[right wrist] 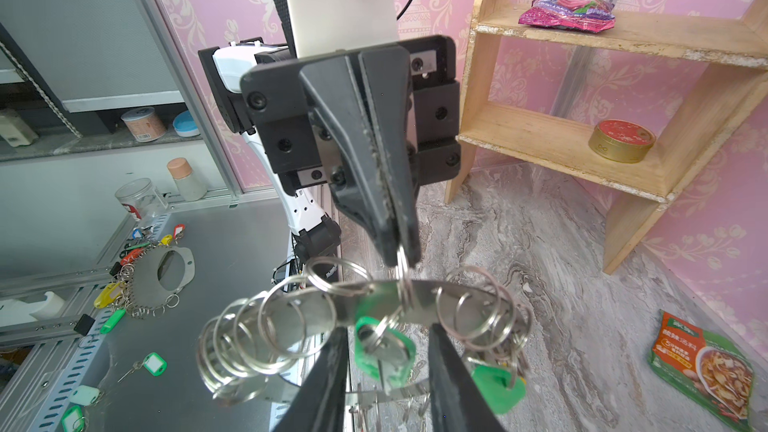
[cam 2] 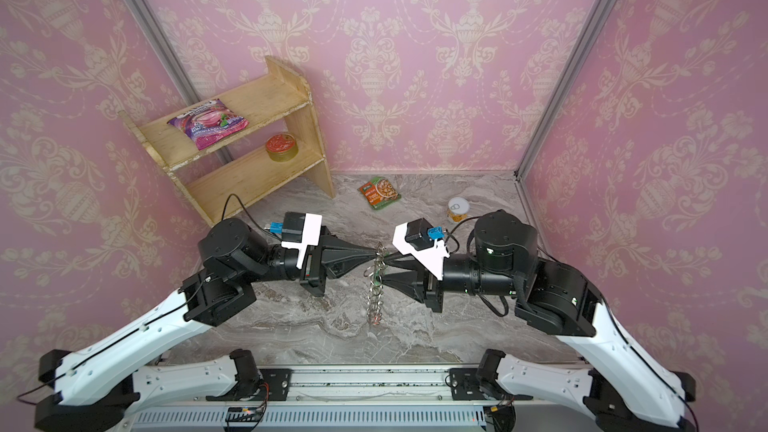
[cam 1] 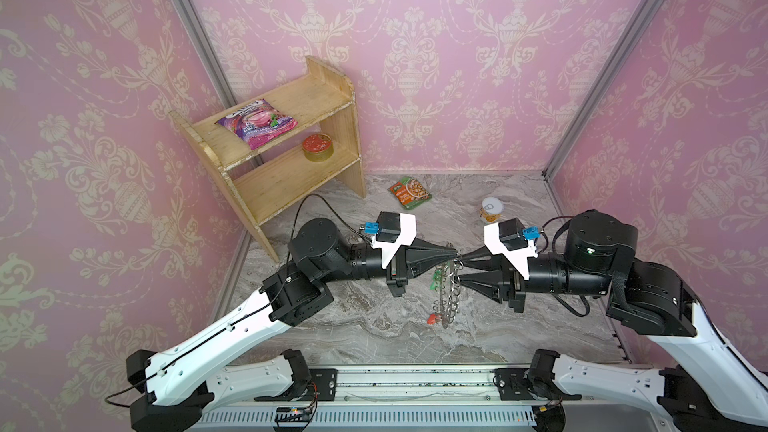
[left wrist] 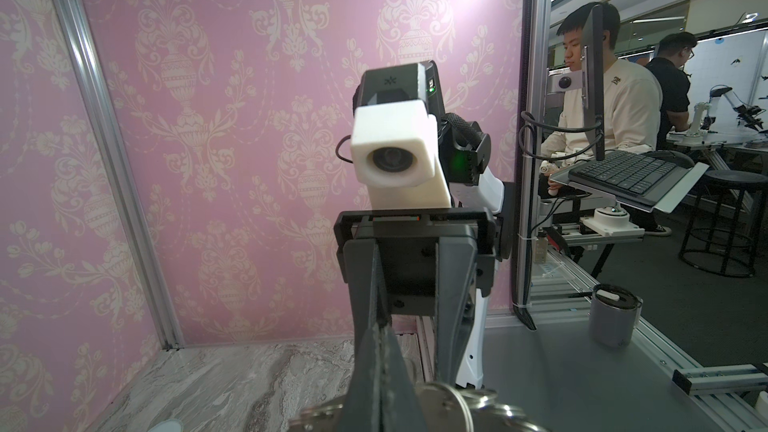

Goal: Put the keys on the keyring

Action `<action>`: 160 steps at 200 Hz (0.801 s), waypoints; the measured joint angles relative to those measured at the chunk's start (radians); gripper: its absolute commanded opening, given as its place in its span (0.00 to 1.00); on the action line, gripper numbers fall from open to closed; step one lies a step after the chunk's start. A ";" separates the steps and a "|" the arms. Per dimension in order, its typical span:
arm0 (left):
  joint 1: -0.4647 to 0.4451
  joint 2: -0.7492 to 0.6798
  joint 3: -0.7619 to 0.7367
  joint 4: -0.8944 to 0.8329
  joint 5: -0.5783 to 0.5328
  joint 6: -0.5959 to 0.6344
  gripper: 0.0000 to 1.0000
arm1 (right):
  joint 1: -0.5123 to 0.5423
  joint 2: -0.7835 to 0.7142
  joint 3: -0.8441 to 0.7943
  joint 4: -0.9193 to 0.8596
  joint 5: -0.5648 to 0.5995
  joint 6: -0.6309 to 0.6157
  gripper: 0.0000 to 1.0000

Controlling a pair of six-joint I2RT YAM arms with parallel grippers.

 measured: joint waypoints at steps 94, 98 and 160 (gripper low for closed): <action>0.000 0.000 -0.021 0.062 -0.008 0.000 0.00 | 0.000 0.000 0.000 0.011 -0.008 0.023 0.00; 0.000 0.000 -0.023 0.066 -0.009 -0.001 0.00 | 0.000 0.000 0.000 0.011 -0.009 0.023 0.00; 0.000 0.000 -0.044 0.125 -0.008 -0.021 0.00 | 0.000 0.000 -0.018 0.048 -0.022 0.026 0.00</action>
